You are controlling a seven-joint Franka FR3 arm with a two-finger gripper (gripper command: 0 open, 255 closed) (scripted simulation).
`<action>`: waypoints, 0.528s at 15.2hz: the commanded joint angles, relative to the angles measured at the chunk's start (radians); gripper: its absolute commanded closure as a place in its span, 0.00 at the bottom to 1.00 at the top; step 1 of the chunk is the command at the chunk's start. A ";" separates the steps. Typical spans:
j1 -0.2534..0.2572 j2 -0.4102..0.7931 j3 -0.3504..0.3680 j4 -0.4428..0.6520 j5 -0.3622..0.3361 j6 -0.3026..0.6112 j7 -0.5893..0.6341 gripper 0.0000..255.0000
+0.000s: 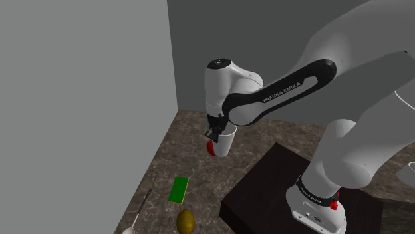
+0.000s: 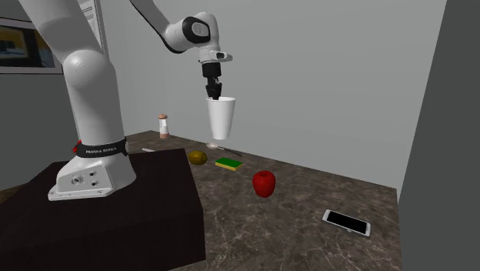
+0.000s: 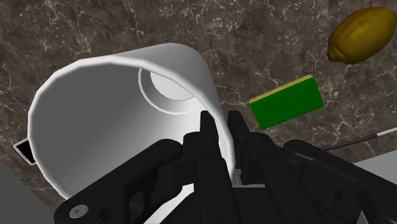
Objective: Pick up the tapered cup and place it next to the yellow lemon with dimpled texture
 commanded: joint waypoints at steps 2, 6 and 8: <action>0.045 -0.032 0.053 -0.032 0.033 -0.007 0.073 1.00; 0.108 -0.068 0.123 -0.051 0.082 -0.030 0.165 1.00; 0.138 -0.078 0.160 -0.053 0.106 -0.041 0.213 1.00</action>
